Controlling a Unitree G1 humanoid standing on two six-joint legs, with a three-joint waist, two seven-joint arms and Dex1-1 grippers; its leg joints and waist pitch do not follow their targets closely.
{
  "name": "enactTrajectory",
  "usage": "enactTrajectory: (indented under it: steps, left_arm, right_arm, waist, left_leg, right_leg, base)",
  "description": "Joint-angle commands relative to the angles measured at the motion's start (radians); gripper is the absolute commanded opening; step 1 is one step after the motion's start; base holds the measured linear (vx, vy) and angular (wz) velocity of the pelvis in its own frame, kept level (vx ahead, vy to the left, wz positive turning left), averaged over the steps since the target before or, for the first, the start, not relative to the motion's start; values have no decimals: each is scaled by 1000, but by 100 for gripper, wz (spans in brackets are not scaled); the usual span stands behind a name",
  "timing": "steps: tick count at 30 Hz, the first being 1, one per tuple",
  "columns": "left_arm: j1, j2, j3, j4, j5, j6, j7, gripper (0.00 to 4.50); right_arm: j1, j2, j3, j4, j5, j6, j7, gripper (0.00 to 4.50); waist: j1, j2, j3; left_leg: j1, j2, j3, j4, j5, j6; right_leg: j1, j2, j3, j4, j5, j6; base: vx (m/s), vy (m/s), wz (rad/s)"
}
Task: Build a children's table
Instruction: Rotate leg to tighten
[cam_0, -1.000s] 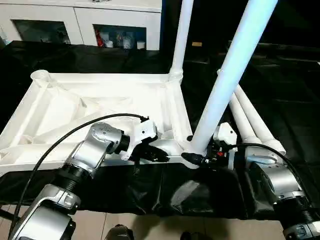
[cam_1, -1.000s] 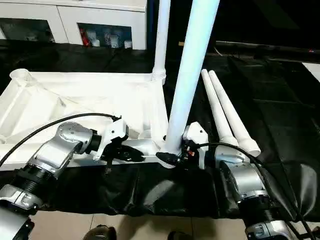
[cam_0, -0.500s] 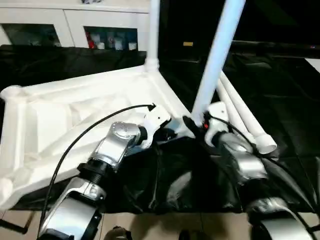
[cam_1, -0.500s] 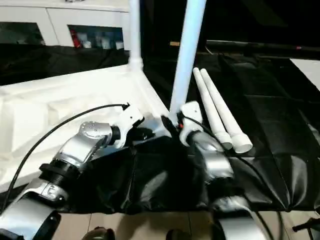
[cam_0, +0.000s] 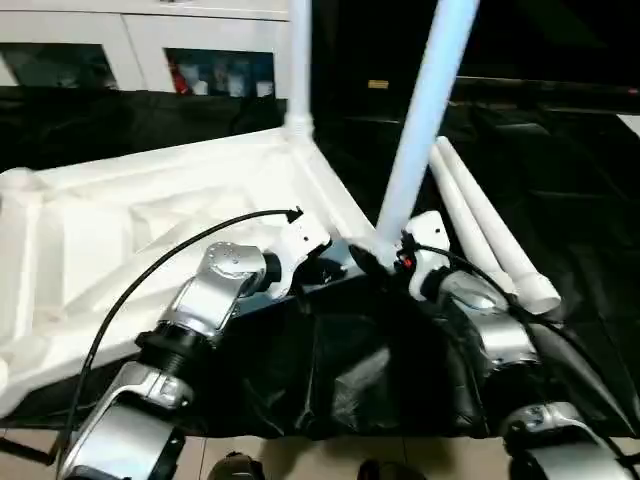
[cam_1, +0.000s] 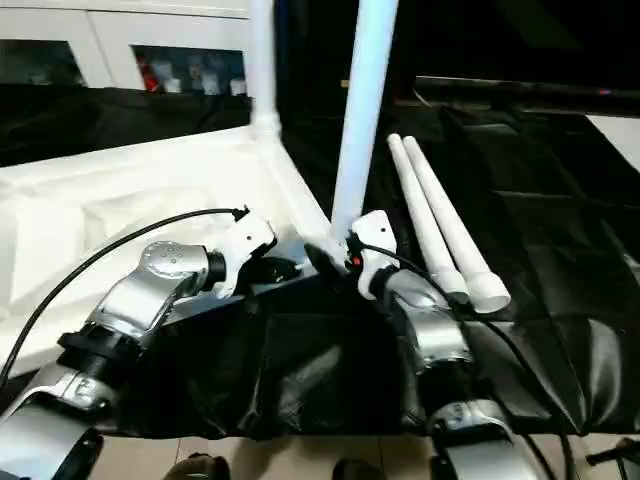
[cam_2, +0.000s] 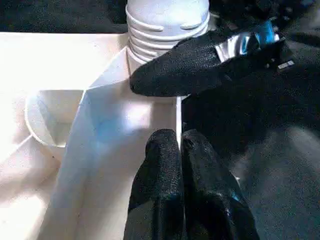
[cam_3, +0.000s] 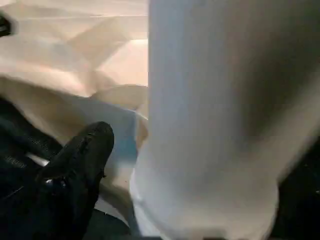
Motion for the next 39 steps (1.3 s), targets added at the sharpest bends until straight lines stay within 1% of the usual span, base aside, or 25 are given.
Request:
enactTrajectory:
  steps: [1,2,5,6,9,10,11,13,14,15,16,19,20,23,24,26,28,30,31,33,34,36,37,38,39]
  left_arm:
    - [0,1,-11,-44,-42,-45,-65,0]
    - [0,6,-12,-44,-42,-46,-74,0]
    - [-3,30,-15,-43,-45,-46,-114,0]
    - [-5,36,-16,-42,-46,-46,-124,0]
    - [-9,48,-16,-38,-49,-46,-145,0]
    - [-10,54,-18,-37,-53,-43,-157,0]
    - [-11,61,-21,-38,-54,-45,-171,0]
    - [-9,77,-29,-43,-59,-39,-209,0]
    - [-8,82,-32,-44,-60,-39,-220,0]
    - [-7,88,-36,-44,-59,-38,-231,0]
    - [-7,91,-37,-42,-58,-37,-238,0]
    - [-8,98,-39,-37,-57,-40,-252,0]
    - [-8,99,-39,-35,-57,-40,-252,0]
    - [-14,97,-32,-26,-56,-42,-238,0]
    - [-14,96,-31,-26,-56,-41,-236,0]
    - [-23,76,-11,-15,-47,-37,-166,0]
    - [-37,49,10,0,-27,-25,-70,0]
    - [-43,40,15,6,-17,-17,-35,0]
    - [-48,26,22,9,-9,-1,8,0]
    - [-65,-17,49,17,6,45,130,0]
    - [-70,-38,62,17,8,67,178,0]
    - [-72,-52,69,14,11,78,210,0]
    - [-75,-91,84,10,13,93,284,0]
    - [-75,-93,84,10,13,94,287,0]
    - [-73,-115,86,13,16,82,322,0]
  right_arm:
    - [26,-35,41,-54,5,1,112,419]
    - [31,-47,43,-64,9,2,132,419]
    - [54,-113,56,-115,36,12,238,419]
    - [58,-125,58,-126,43,18,260,395]
    - [65,-150,60,-145,52,25,308,382]
    - [68,-159,61,-152,54,28,325,362]
    - [71,-168,62,-161,57,30,341,362]
    - [76,-182,63,-179,69,42,368,345]
    - [78,-185,64,-185,73,46,376,342]
    - [80,-188,66,-189,77,51,385,318]
    - [81,-190,68,-193,80,56,391,307]
    - [86,-191,74,-201,81,61,400,299]
    - [87,-191,75,-203,82,62,401,282]
    - [102,-176,79,-217,87,75,403,278]
    - [103,-175,79,-218,87,76,402,275]
    - [105,-134,71,-205,83,84,348,275]
    - [97,-80,61,-170,64,76,257,274]
    - [92,-63,57,-158,60,80,228,274]
    - [81,-37,54,-129,38,77,163,274]
    - [45,24,46,-47,-21,53,-7,274]
    - [24,53,37,-3,-38,58,-90,274]
    - [12,71,29,22,-47,66,-139,274]
    - [-27,131,-4,91,-54,86,-281,274]
    - [-28,133,-5,94,-54,86,-285,274]
    - [-45,166,-12,122,-55,80,-331,274]
  waist:
    - [-1,-5,-85]
    - [2,-4,-84]
    - [5,-7,-85]
    - [6,-7,-84]
    - [6,-8,-84]
    - [7,-8,-84]
    - [7,-8,-83]
    - [9,-8,-85]
    - [9,-7,-85]
    - [8,-6,-85]
    - [8,-7,-86]
    - [9,-6,-86]
    - [9,-7,-85]
    - [9,-9,-86]
    - [10,-8,-85]
    - [9,-9,-85]
    - [7,-12,-85]
    - [4,-11,-84]
    - [5,-11,-84]
    - [0,-8,-84]
    - [-5,-9,-83]
    - [-9,-9,-84]
    - [-10,-7,-87]
    - [-10,-7,-87]
    - [-13,-7,-90]
  left_leg:
    - [20,18,-9,-69,-271,42]
    - [23,18,-9,-70,-278,41]
    - [23,18,-8,-68,-283,41]
    - [21,18,-9,-69,-283,44]
    - [19,18,-11,-70,-283,41]
    - [20,18,-10,-68,-285,40]
    - [20,18,-10,-69,-288,39]
    - [20,19,-12,-69,-279,41]
    - [19,20,-12,-69,-276,41]
    - [18,19,-12,-70,-272,42]
    - [18,20,-12,-70,-273,41]
    - [19,19,-11,-69,-271,40]
    - [19,19,-11,-69,-270,39]
    - [18,19,-11,-68,-267,38]
    - [19,20,-11,-68,-268,39]
    - [17,20,-11,-68,-266,39]
    - [17,19,-12,-70,-270,27]
    - [21,18,-13,-71,-290,16]
    - [20,18,-13,-71,-292,14]
    - [20,18,-14,-72,-300,0]
    - [16,14,-18,-74,-301,-14]
    - [20,13,-17,-72,-312,-16]
    - [21,13,-16,-71,-308,-16]
    - [21,13,-16,-71,-308,-16]
    - [21,12,-16,-71,-308,-16]
  right_leg:
    - [57,-38,29,-77,-293,-196]
    - [56,-39,29,-79,-301,-192]
    - [55,-39,31,-78,-312,-191]
    - [56,-39,30,-80,-319,-190]
    - [57,-41,29,-81,-344,-183]
    - [55,-42,29,-83,-352,-181]
    - [54,-42,29,-83,-357,-180]
    - [55,-42,30,-82,-351,-178]
    - [56,-42,30,-80,-342,-182]
    - [57,-40,29,-78,-330,-187]
    - [56,-40,29,-78,-326,-190]
    - [56,-41,29,-78,-326,-194]
    - [56,-42,29,-78,-328,-193]
    - [56,-42,29,-78,-330,-190]
    - [55,-43,29,-79,-336,-188]
    - [54,-44,30,-79,-334,-191]
    - [54,-43,28,-80,-352,-184]
    - [52,-43,27,-84,-390,-172]
    - [52,-44,27,-85,-398,-168]
    - [49,-44,26,-85,-417,-164]
    - [55,-45,22,-87,-451,-147]
    - [49,-45,24,-92,-467,-141]
    - [50,-45,25,-91,-452,-143]
    - [50,-45,25,-91,-452,-143]
    - [50,-41,23,-90,-432,-144]
  base:
    - [0,0,0]
    - [0,0,0]
    - [0,0,0]
    - [0,0,0]
    - [0,0,0]
    - [0,0,0]
    - [0,0,0]
    - [0,0,0]
    - [0,0,0]
    - [0,0,0]
    - [0,0,0]
    - [0,0,0]
    - [0,0,0]
    - [0,0,0]
    - [0,0,0]
    - [0,0,0]
    - [0,0,0]
    - [0,0,0]
    - [0,0,0]
    - [0,0,0]
    - [0,0,0]
    - [0,0,0]
    - [0,0,0]
    - [0,0,0]
    - [0,0,0]
